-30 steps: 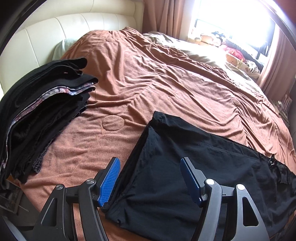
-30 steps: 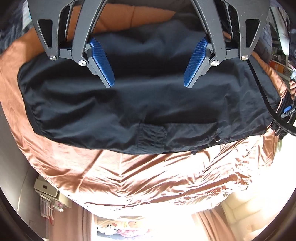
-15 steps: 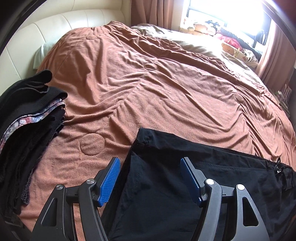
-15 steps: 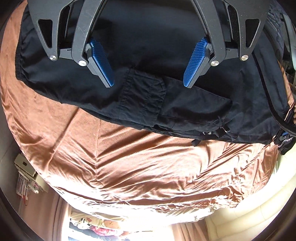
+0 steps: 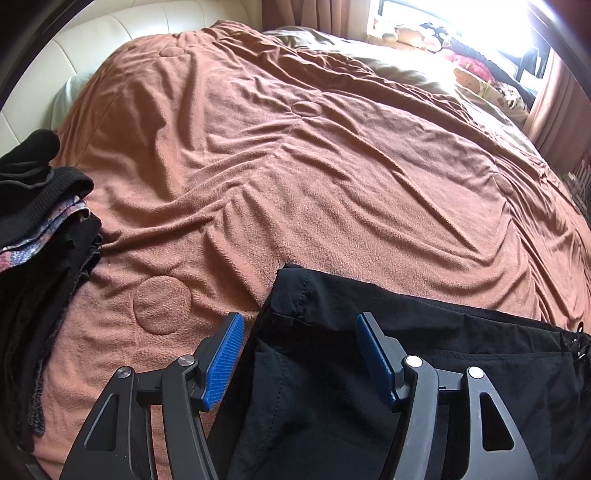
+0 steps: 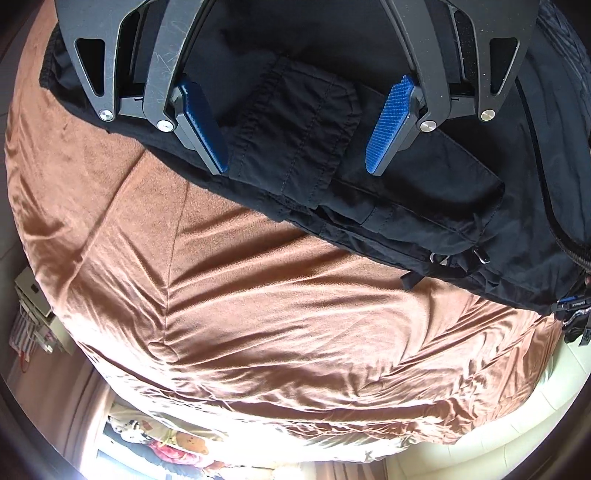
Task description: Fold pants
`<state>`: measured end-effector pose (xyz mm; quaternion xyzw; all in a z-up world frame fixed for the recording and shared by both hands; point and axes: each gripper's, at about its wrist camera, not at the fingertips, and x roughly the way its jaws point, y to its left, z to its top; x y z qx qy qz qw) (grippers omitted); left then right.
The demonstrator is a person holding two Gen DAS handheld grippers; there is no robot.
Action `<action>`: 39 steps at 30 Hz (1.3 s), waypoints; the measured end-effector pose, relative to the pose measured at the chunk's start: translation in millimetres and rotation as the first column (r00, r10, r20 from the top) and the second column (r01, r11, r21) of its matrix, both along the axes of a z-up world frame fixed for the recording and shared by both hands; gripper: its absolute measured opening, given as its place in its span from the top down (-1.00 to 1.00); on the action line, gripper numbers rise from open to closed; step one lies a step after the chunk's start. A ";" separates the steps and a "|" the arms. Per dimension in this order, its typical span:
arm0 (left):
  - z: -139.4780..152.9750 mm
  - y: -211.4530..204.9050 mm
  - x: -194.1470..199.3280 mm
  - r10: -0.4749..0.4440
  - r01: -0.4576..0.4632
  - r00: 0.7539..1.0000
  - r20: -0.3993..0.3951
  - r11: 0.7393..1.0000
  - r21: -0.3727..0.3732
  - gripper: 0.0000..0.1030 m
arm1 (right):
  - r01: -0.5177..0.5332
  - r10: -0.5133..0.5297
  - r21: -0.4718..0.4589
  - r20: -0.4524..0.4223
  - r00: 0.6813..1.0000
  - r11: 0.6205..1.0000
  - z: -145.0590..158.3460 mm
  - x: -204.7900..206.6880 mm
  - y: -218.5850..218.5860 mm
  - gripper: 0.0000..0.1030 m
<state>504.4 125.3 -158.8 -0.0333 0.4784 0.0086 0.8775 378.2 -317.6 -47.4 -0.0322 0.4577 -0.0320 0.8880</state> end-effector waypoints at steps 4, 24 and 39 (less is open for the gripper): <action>0.2 -1.4 2.7 0.006 -0.006 1.000 0.010 1.000 -0.005 0.00 | -0.057 0.057 -0.024 -0.013 0.998 0.998 -0.2 15.5 9.0 -0.48; 30.2 7.4 3.4 0.027 -0.028 0.995 0.101 1.000 0.006 0.89 | -0.196 0.182 -0.152 -0.097 0.978 0.969 -7.8 46.5 47.5 0.92; 0.2 2.0 21.9 0.088 -0.088 0.996 0.003 0.993 0.081 -0.05 | -0.039 0.022 -0.153 -0.112 0.993 0.987 -33.9 80.7 45.4 0.62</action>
